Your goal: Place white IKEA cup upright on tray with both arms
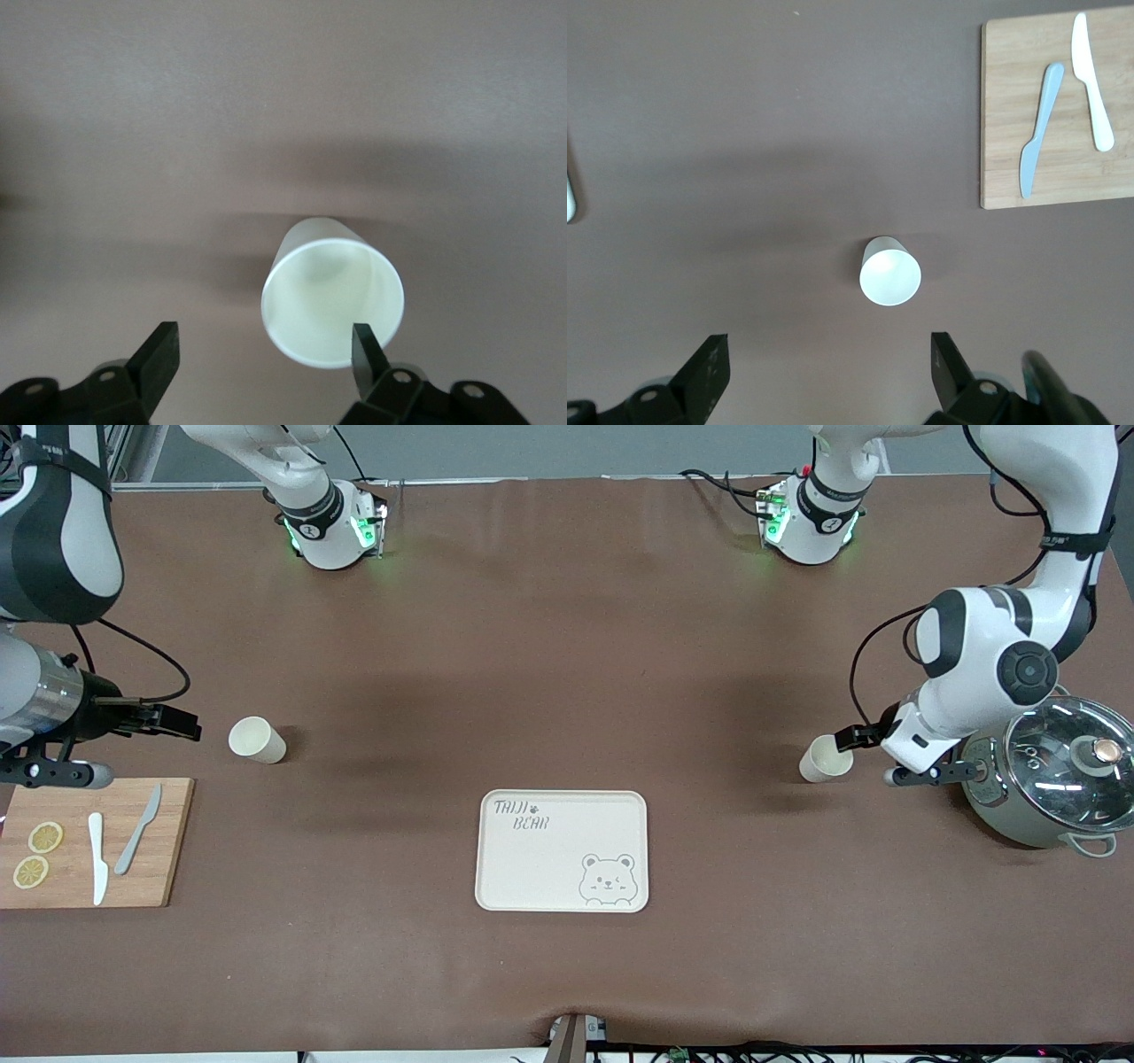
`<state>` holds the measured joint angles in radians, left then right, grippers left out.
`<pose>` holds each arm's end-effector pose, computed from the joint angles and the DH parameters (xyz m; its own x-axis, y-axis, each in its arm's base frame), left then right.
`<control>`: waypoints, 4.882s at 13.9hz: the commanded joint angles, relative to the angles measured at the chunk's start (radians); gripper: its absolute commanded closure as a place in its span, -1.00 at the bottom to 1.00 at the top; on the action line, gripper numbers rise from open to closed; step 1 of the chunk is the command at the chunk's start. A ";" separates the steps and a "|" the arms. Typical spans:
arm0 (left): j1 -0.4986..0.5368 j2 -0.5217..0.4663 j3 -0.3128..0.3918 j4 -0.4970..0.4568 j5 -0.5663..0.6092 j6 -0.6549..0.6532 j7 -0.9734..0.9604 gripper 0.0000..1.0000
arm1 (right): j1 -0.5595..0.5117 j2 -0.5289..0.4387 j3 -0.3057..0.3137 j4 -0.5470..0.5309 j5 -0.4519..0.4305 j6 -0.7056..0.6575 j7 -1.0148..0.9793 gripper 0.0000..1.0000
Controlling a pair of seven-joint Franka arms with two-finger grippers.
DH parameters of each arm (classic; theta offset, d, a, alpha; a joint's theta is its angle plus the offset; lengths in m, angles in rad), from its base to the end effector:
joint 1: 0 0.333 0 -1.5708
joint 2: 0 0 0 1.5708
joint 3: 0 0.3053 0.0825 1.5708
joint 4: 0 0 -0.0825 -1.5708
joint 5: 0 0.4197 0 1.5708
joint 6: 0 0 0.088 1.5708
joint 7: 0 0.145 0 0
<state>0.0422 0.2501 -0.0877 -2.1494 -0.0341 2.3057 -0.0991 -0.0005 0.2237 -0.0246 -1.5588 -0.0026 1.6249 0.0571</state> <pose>0.5734 -0.0290 0.2028 0.9922 0.0772 -0.0974 0.0809 -0.9961 0.0352 0.6398 -0.0154 0.4479 0.9843 -0.0819 -0.1562 -0.0802 -0.9966 0.0169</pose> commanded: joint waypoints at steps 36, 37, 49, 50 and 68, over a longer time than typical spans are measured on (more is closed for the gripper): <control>-0.298 0.349 -0.172 0.598 -0.076 -0.085 -0.979 1.00 | -0.214 0.017 0.008 -0.750 0.016 0.833 -0.016 -0.26; -0.329 0.382 -0.169 0.635 -0.075 -0.083 -1.028 1.00 | -0.214 0.017 0.008 -0.770 0.018 0.884 -0.014 -0.10; -0.415 0.569 -0.145 0.711 -0.067 0.093 -1.151 0.40 | -0.174 -0.014 0.012 -0.473 0.200 0.405 0.010 1.00; -0.415 0.569 -0.145 0.710 -0.067 0.093 -1.150 -0.27 | -0.164 -0.011 0.012 -0.415 0.210 0.367 0.036 1.00; -0.194 0.172 -0.142 0.703 0.037 -0.281 -0.966 -1.00 | 0.224 0.420 0.012 0.288 0.274 0.232 0.809 1.00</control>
<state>-0.1762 0.4701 -0.2298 -1.4163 -0.0146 2.0580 -1.1016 0.1605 0.5550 -0.0029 -1.3779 0.2562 1.8485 0.7454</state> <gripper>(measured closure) 0.000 0.960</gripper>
